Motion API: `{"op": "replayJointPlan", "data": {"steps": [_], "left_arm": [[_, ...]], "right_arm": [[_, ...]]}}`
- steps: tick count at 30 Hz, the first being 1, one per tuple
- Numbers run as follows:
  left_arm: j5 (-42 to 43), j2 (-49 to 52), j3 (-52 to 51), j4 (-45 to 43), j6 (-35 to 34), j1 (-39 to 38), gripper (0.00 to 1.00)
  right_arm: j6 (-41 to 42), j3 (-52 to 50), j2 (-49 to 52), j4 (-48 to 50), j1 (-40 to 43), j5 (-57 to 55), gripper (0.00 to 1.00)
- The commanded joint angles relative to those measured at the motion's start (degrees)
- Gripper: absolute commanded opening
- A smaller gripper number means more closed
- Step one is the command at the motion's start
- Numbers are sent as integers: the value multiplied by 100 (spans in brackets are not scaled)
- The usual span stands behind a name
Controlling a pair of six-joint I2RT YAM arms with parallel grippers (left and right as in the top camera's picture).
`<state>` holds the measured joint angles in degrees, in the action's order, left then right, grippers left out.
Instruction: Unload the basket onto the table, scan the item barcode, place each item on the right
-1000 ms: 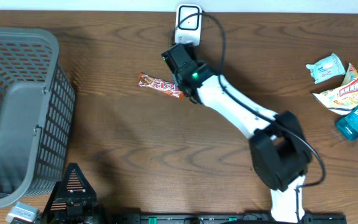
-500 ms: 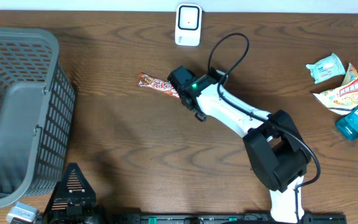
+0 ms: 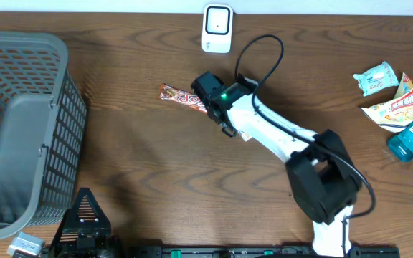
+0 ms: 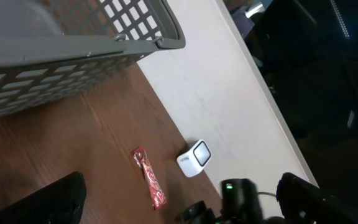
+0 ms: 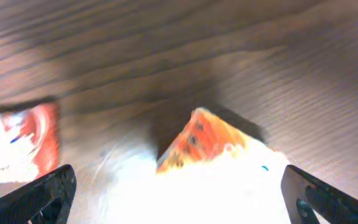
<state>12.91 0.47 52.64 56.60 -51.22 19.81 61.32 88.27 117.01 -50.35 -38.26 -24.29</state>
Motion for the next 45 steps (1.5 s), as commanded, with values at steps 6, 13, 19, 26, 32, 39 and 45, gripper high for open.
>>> {"op": "replayJointPlan", "data": {"steps": [6,13,19,26,32,39,45], "left_arm": [[-57,-31,33,2,11,-24,98],[-55,-31,26,17,11,-24,98],[-55,-31,2,15,9,-24,98],[-55,-31,2,15,9,-24,98],[-55,-31,4,13,7,-24,98],[-55,-31,4,15,7,-24,98],[-55,-31,4,15,9,-24,98]], "right_arm": [[-778,177,-1329,-623,271,525,92],[-778,166,-2448,-2227,787,492,34],[-621,-173,-2573,-2380,984,435,88],[944,-1473,-2559,-1064,984,968,64],[1449,-2479,-2559,365,984,1115,62],[1449,-3482,-2549,2240,984,1311,52],[1447,-3864,-2507,2900,984,1303,54]]}}
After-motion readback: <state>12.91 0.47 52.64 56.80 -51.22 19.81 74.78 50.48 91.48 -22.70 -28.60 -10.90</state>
